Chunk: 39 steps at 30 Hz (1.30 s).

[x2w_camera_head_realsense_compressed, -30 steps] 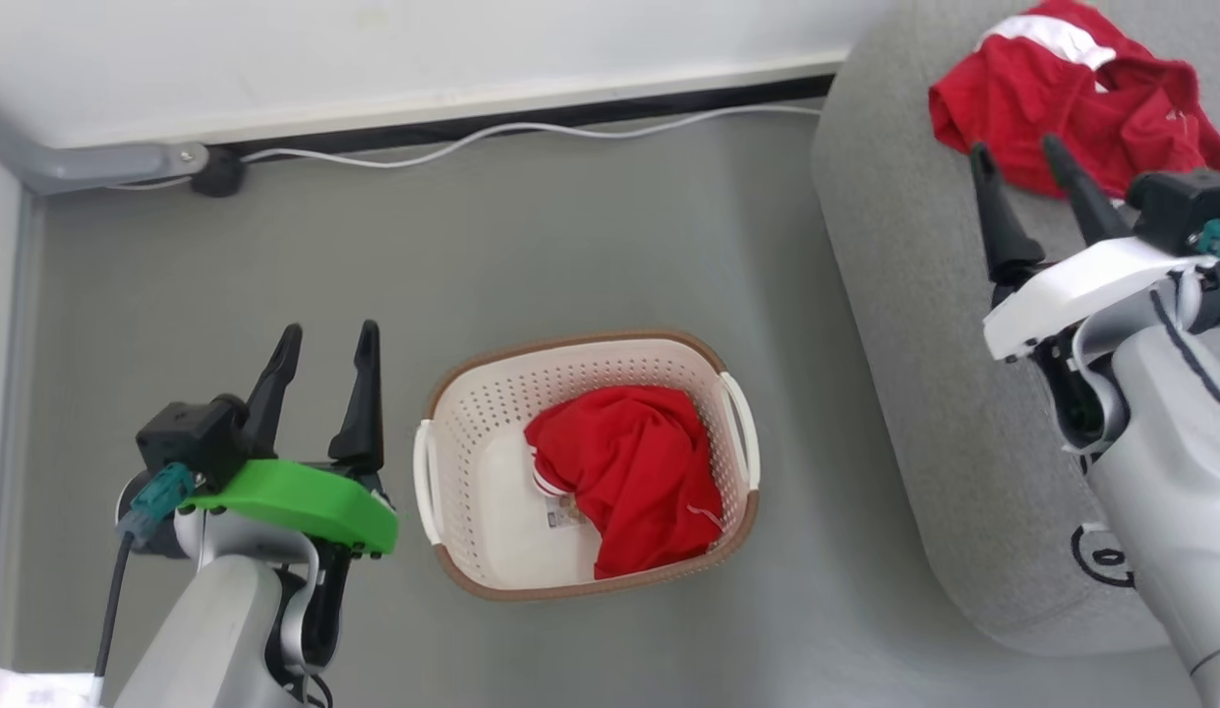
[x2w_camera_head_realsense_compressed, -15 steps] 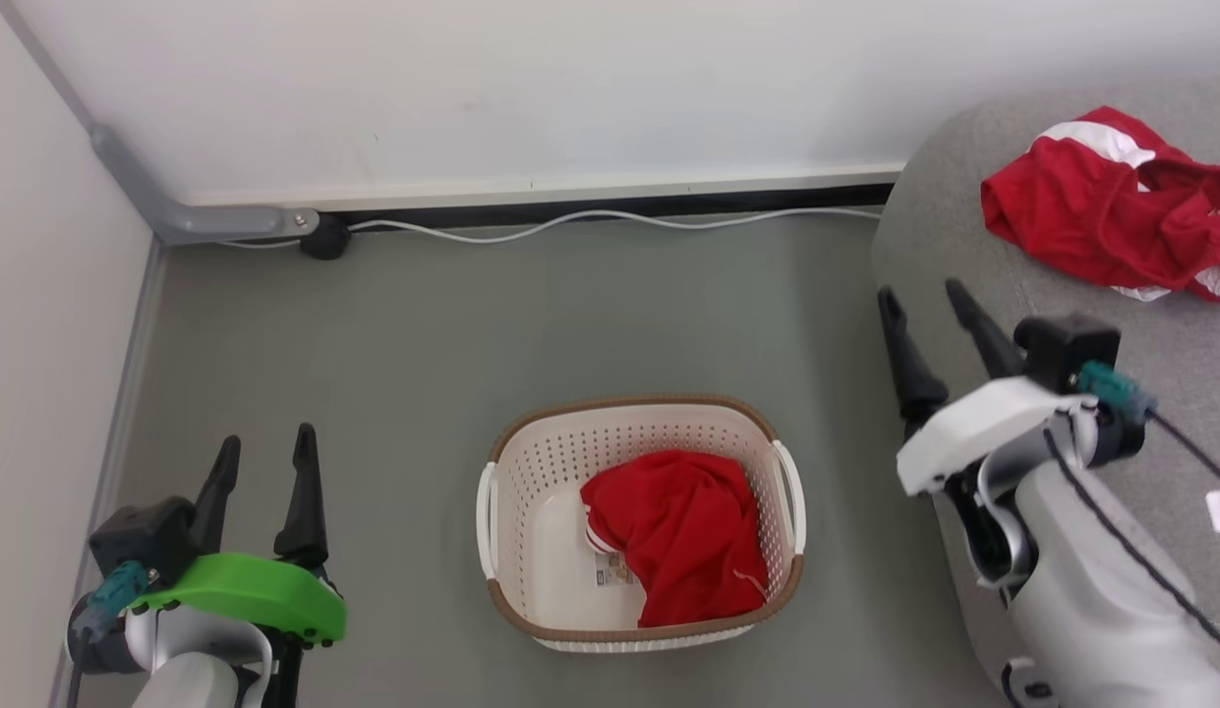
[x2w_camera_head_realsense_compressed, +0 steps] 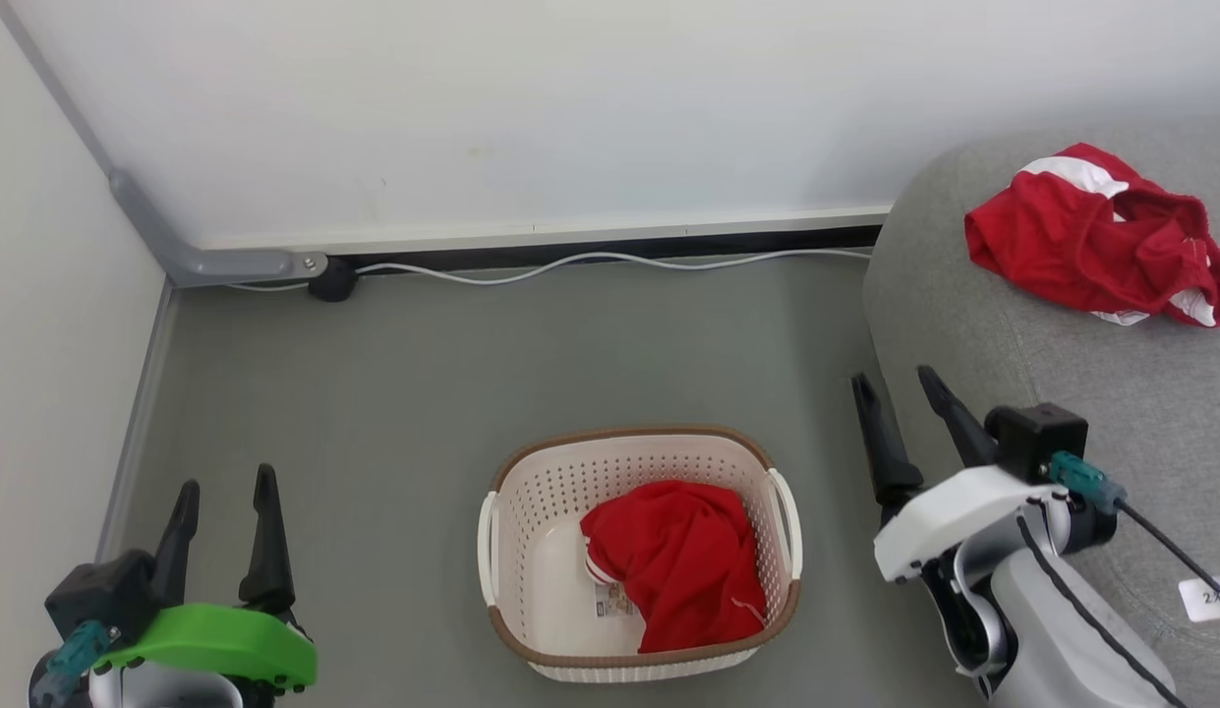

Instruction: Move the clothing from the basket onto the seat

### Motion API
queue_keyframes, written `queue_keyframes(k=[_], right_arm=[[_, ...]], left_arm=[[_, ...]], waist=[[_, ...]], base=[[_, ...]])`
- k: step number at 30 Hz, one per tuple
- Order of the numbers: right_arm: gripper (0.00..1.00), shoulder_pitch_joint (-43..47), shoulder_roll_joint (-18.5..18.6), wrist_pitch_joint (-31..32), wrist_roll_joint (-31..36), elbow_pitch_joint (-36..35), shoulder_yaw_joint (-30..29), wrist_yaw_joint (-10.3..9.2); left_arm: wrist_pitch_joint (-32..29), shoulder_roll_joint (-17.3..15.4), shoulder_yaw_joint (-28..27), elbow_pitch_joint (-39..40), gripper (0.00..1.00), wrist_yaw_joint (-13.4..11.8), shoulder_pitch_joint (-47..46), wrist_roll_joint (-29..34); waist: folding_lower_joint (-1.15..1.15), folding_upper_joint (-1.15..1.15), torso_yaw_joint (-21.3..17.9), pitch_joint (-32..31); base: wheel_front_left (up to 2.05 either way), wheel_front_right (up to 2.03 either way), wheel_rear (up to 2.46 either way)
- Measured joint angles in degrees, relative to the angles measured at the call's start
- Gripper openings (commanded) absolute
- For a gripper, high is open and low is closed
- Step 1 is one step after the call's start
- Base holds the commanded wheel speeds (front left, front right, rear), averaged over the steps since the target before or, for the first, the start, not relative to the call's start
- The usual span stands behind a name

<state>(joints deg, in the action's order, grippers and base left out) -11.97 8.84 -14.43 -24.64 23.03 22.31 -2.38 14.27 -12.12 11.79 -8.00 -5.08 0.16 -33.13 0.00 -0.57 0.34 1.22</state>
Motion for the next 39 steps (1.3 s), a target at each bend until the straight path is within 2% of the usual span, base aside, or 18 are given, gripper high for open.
queue_keyframes(k=[12,39], right_arm=[[1.0,5.6,0.3,0.0,0.1,-3.2,-0.6,-1.2],[1.0,8.3,1.6,0.0,0.5,-8.6,-2.2,-2.33]], left_arm=[[0.0,0.3,-1.0,1.5,1.0,0.0,4.0,2.2],[0.0,1.3,-2.1,3.8,1.0,1.0,6.5,3.5]], waist=[[0.0,0.0,-0.8,-1.4],[0.0,0.0,-1.1,-0.4]], base=[[0.0,0.0,0.0],[0.0,0.0,0.0]])
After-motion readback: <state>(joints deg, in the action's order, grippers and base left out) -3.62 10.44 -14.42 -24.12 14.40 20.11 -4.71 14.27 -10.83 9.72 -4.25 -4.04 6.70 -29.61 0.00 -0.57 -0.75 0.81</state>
